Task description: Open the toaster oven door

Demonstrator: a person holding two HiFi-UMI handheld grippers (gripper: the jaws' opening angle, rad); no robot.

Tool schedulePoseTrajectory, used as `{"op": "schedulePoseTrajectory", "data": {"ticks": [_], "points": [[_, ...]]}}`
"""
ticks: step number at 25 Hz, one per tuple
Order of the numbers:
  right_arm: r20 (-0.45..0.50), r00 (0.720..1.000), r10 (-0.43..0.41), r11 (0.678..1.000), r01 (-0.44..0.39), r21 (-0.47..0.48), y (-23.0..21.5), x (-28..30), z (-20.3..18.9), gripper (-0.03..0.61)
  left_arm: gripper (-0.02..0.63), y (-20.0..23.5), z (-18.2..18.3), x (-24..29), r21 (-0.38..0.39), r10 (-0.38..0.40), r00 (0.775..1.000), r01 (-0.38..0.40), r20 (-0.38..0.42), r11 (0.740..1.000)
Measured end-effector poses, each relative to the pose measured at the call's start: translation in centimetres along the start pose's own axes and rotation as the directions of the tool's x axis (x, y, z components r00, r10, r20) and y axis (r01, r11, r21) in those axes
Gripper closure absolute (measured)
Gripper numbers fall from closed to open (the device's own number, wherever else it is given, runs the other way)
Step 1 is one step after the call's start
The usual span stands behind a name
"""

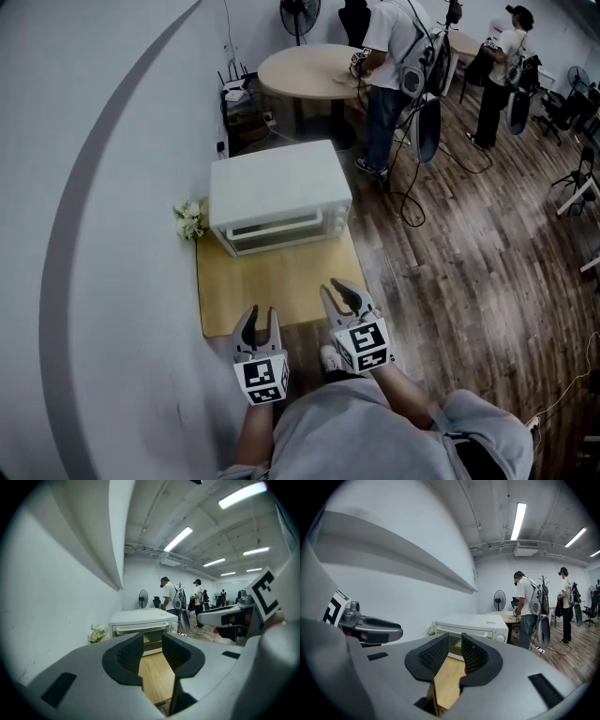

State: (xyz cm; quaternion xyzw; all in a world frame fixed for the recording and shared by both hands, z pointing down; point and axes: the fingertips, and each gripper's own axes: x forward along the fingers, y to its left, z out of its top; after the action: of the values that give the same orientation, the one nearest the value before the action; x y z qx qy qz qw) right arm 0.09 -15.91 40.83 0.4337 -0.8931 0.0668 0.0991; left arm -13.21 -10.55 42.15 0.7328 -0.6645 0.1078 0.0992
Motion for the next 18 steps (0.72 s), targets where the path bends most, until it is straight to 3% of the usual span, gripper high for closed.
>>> {"op": "schedulePoseTrajectory", "data": {"ticks": [5, 10, 18], "points": [[-0.035, 0.999, 0.02, 0.998, -0.022, -0.059, -1.6, 3.4, 0.4, 0.518, 0.499, 0.2, 1.3, 3.6, 0.051, -0.011, 1.0, 0.012, -0.006, 0.999], [-0.096, 0.993, 0.064, 0.988, -0.076, -0.131, -2.6, 6.7, 0.4, 0.505, 0.5, 1.5, 2.5, 7.0, 0.17, -0.008, 1.0, 0.013, -0.028, 0.985], [-0.196, 0.974, 0.112, 0.965, -0.154, -0.211, -4.3, 11.6, 0.6, 0.489, 0.499, 2.6, 3.8, 12.3, 0.397, -0.038, 0.992, 0.083, -0.119, 0.914]]}}
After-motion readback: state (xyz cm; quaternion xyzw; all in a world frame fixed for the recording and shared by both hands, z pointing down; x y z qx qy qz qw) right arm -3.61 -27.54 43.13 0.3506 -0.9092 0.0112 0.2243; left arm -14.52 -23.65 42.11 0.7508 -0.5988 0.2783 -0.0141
